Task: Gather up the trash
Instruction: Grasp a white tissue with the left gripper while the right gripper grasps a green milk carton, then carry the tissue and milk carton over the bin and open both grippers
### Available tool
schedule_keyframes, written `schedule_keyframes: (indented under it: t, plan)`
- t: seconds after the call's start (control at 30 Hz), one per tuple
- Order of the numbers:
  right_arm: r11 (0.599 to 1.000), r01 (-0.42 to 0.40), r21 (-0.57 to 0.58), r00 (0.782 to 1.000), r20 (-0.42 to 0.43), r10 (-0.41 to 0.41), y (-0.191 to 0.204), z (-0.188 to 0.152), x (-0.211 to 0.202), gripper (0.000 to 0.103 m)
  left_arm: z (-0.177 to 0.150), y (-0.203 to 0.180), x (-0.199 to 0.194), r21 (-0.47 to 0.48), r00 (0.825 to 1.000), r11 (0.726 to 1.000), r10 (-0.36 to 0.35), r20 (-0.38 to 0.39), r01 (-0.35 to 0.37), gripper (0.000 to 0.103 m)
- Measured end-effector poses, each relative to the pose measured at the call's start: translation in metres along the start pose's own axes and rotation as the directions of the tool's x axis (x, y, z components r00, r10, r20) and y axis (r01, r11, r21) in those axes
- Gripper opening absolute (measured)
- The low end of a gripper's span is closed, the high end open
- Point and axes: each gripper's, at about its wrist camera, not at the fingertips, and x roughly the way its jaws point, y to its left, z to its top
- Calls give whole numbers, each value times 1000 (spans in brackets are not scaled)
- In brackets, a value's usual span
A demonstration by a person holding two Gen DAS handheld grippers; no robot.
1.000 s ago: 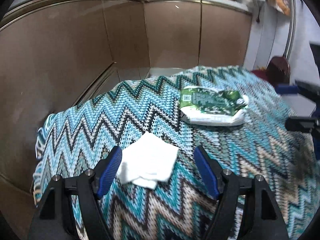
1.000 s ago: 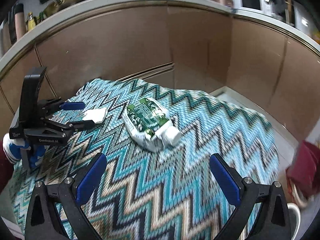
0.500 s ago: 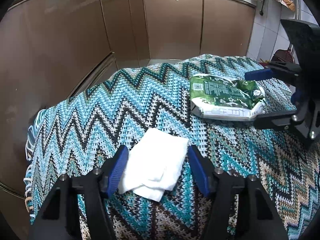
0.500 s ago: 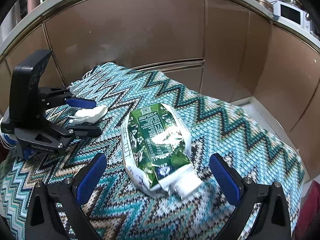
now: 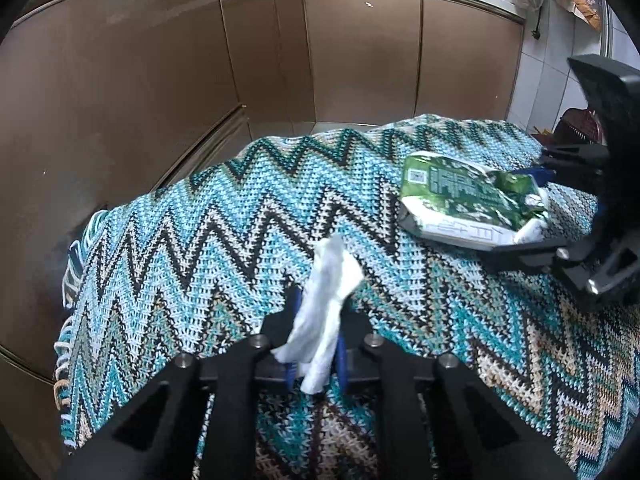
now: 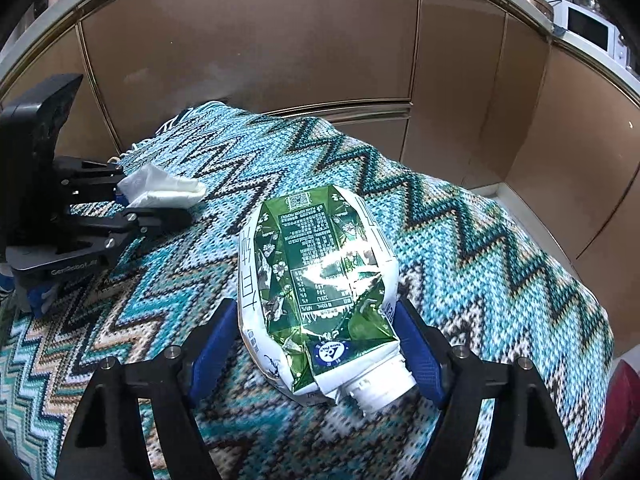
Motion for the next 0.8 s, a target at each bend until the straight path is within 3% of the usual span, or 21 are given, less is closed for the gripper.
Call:
schedule_keyframes:
  t: [0.2, 0.4, 0.8]
  plan:
    - [998, -5, 56, 998, 60, 1, 14, -20, -46, 76, -9, -9, -28, -26, 999, 999, -25, 23, 26, 6]
    - [994, 8, 113, 994, 111, -21, 32, -54, -104, 75, -25, -28, -84, -46, 992, 994, -95, 87, 99, 5]
    - [979, 23, 204, 983, 175, -59, 77, -126, -183, 75, -70, -73, -169, -7, 981, 992, -121, 152, 123, 5]
